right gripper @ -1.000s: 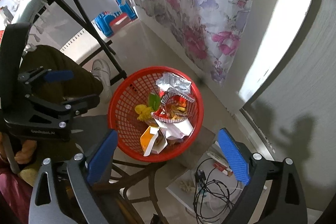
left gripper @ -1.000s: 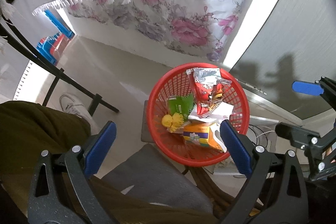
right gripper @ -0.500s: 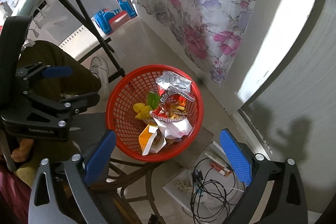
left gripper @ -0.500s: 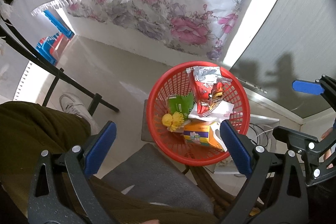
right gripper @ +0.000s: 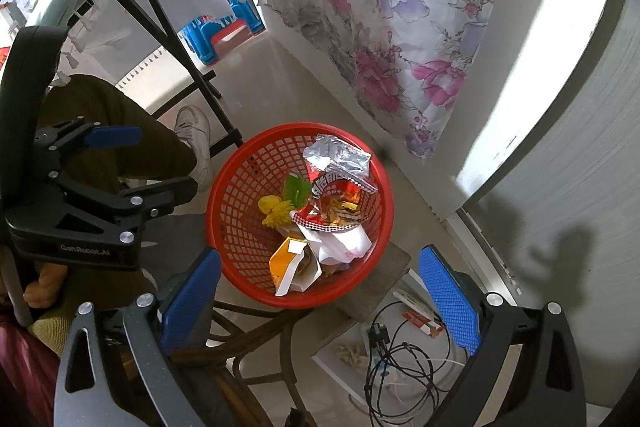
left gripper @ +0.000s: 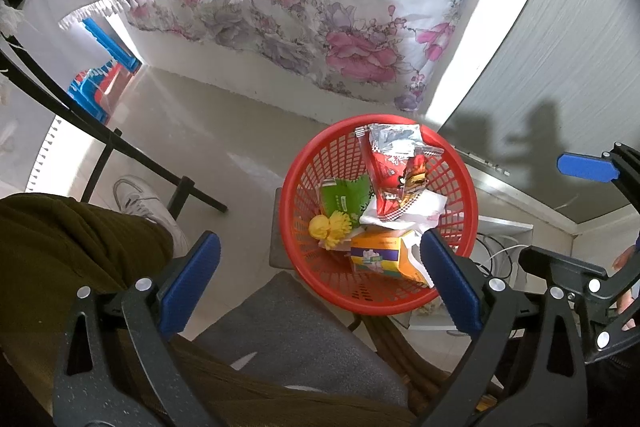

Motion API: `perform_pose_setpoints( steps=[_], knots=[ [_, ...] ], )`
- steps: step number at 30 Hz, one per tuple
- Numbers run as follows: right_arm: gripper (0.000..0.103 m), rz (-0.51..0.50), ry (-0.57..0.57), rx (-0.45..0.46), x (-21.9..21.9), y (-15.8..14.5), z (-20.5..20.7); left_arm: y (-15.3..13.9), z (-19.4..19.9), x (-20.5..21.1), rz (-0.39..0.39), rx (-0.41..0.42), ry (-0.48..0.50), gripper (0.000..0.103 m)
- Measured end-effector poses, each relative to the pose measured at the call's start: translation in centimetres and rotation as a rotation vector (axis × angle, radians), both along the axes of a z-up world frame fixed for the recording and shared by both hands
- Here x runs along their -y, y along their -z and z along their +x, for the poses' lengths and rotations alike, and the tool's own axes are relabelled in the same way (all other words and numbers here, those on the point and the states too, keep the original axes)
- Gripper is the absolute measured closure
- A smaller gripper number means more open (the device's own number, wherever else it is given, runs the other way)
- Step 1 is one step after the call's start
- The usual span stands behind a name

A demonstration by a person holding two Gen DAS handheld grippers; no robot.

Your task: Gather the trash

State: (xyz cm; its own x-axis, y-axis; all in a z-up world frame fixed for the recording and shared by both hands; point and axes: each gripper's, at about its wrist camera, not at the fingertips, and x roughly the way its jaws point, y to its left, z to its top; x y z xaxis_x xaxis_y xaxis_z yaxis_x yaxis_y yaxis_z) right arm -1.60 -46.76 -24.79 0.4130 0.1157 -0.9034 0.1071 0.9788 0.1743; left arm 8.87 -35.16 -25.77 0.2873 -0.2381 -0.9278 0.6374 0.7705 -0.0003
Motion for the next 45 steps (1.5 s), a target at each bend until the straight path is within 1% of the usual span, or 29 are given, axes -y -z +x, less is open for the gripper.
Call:
perform_pose_setpoints(
  steps=[45],
  knots=[
    [0.006, 0.006, -0.003, 0.001, -0.26, -0.08, 0.03, 0.2, -0.01, 0.11, 0.01, 0.001, 0.005, 0.007]
  ],
)
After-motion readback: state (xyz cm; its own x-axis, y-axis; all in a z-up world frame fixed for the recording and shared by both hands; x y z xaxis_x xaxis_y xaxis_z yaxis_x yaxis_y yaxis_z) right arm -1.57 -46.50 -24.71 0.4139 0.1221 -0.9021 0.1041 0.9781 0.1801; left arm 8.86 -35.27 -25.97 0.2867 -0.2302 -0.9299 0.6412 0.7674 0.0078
